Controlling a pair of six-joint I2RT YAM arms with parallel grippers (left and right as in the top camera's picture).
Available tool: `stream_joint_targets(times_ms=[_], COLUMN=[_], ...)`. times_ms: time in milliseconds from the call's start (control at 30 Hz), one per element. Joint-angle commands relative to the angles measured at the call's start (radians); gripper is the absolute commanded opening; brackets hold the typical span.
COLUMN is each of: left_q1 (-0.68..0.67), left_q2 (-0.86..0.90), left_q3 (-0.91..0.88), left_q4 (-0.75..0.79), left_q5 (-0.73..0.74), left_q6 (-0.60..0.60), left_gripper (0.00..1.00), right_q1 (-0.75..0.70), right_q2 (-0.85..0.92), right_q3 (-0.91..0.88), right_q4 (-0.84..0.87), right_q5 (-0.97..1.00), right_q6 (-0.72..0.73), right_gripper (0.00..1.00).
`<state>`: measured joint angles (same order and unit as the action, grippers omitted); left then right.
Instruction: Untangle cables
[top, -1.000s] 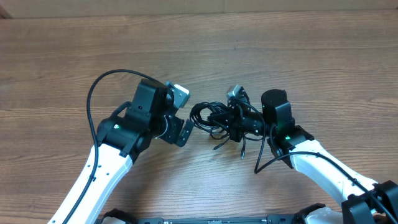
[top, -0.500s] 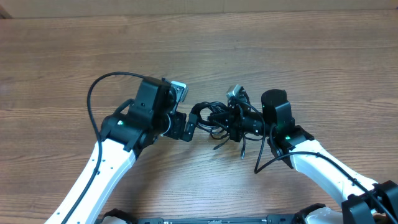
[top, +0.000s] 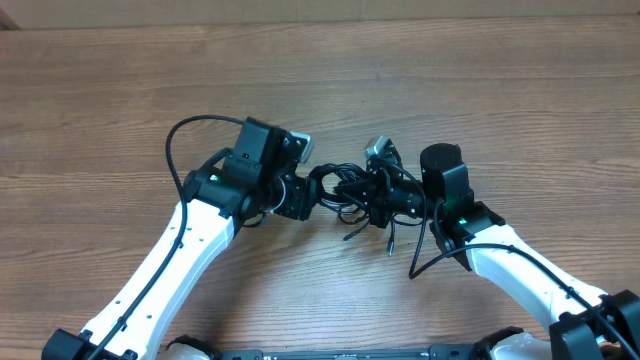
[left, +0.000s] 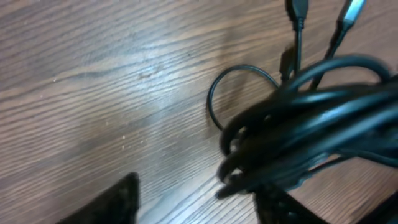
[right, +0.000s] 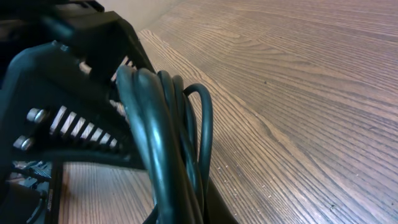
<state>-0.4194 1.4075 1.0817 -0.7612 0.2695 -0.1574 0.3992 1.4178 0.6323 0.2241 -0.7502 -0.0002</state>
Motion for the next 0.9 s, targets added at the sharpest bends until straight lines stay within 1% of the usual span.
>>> stream_joint_targets(times_ms=[0, 67, 367, 500, 567, 667, 700, 733, 867], left_q1=[0.0, 0.0, 0.0, 0.0, 0.0, 0.0, 0.0, 0.0, 0.0], left_q2=[0.003, 0.003, 0.013, 0.013, 0.013, 0.013, 0.013, 0.013, 0.013], left_q3=[0.018, 0.018, 0.018, 0.018, 0.018, 0.018, 0.018, 0.018, 0.018], left_q4=[0.015, 0.019, 0.068, 0.087, 0.089, 0.085, 0.085, 0.085, 0.086], left_q5=[0.02, 0.026, 0.147, 0.187, 0.196, 0.196, 0.196, 0.196, 0.195], left_q6=[0.002, -0.002, -0.001, -0.001, -0.001, -0.001, -0.001, -0.001, 0.0], left_gripper=[0.44, 0.37, 0.43, 0.41, 0.37, 0.19, 0.1, 0.04, 0.04], right_q1=[-0.002, -0.002, -0.002, -0.002, -0.002, -0.002, -0.002, -0.002, -0.002], right_q2=[-0.002, -0.002, -0.002, -0.002, -0.002, -0.002, -0.002, -0.002, -0.002], right_q3=[0.01, 0.01, 0.01, 0.01, 0.01, 0.01, 0.01, 0.01, 0.01], right_q4=[0.01, 0.01, 0.01, 0.01, 0.01, 0.01, 0.01, 0.01, 0.01], right_q5=[0.002, 0.002, 0.002, 0.002, 0.002, 0.002, 0.002, 0.002, 0.002], right_q6=[0.004, 0.004, 0.004, 0.004, 0.004, 0.004, 0.004, 0.004, 0.004], right_gripper=[0.04, 0.04, 0.04, 0.04, 0.04, 0.04, 0.04, 0.04, 0.04])
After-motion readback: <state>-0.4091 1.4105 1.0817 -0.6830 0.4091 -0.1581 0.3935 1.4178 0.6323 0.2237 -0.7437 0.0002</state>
